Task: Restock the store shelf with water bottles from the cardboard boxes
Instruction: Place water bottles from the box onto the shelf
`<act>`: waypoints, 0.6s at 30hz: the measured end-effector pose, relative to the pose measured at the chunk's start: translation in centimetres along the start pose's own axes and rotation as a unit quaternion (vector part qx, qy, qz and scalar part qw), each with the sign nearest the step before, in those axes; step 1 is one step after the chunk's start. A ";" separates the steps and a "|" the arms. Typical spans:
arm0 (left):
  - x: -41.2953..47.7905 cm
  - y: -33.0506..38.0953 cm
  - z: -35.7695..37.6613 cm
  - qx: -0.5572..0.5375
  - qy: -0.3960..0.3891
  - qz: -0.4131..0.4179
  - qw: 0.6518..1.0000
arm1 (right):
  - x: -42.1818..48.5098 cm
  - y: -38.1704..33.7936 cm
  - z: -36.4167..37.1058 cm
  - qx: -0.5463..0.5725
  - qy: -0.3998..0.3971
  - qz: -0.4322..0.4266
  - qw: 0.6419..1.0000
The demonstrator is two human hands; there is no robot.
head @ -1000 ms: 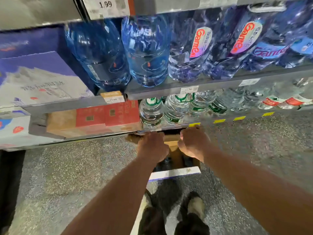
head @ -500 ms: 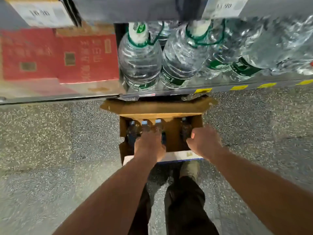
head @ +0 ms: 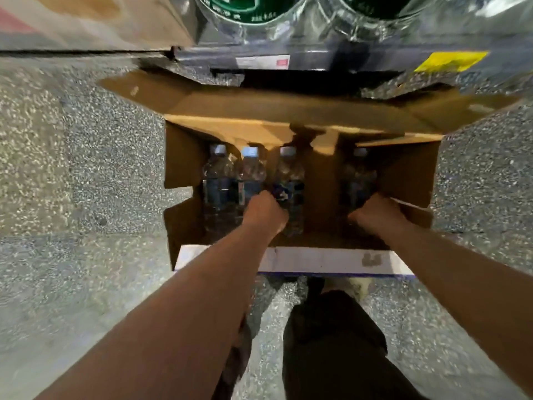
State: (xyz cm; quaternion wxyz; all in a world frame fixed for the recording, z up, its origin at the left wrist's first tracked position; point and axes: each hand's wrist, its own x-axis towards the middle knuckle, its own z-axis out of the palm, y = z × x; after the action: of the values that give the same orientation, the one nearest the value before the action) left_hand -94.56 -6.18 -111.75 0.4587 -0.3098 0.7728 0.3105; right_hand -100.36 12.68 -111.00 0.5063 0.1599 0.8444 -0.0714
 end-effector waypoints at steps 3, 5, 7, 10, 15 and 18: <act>1.1 0.0 1.5 -0.057 -0.001 -0.015 0.998 | 1.3 0.2 1.4 0.078 -0.002 0.039 0.996; 1.4 0.3 2.3 -0.086 -0.003 -0.037 0.996 | 1.8 0.4 2.0 0.096 0.032 0.048 0.994; 1.6 0.6 2.8 -0.107 -0.007 -0.055 0.993 | 2.0 0.4 2.4 0.123 0.042 0.043 0.991; 1.9 1.2 3.2 -0.130 -0.018 -0.074 0.989 | 2.3 0.4 2.5 0.154 0.033 0.032 0.987; 2.9 1.4 3.6 -0.203 -0.009 -0.116 0.972 | 3.2 -0.1 2.8 0.229 -0.015 0.057 0.972; 3.4 1.1 3.6 -0.192 0.004 -0.122 0.974 | 3.7 -0.4 3.3 0.281 -0.082 0.046 0.955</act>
State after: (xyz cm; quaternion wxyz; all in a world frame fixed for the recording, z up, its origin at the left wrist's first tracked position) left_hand -94.81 -3.40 -116.00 0.4219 -0.4857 0.6566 0.3937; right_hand -99.34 12.12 -115.82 0.5110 0.3281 0.7376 -0.2952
